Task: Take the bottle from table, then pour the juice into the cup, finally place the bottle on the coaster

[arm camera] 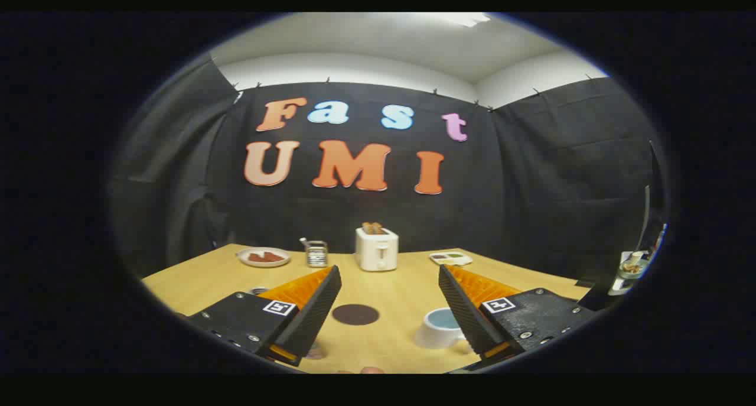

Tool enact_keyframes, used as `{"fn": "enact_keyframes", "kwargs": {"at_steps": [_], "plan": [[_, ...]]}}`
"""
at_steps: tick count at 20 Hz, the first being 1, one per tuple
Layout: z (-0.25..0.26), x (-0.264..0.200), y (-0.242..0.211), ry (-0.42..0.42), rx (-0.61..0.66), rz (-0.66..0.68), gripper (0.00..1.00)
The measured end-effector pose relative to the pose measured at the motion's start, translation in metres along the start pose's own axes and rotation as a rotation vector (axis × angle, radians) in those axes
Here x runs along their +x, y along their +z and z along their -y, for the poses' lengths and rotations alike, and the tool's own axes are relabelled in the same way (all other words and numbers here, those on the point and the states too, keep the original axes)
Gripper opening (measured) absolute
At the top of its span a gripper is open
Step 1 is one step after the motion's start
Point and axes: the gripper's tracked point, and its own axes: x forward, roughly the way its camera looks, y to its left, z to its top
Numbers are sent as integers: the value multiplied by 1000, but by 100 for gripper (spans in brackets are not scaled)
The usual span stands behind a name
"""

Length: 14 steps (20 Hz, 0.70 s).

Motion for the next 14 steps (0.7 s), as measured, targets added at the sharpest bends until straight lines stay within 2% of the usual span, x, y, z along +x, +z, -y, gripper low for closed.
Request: {"fn": "enact_keyframes", "kwargs": {"at_steps": [6,14], "plan": [[-69,-45,2,125,41,17,97],[-69,-57,-13,116,-37,-16,97]]}}
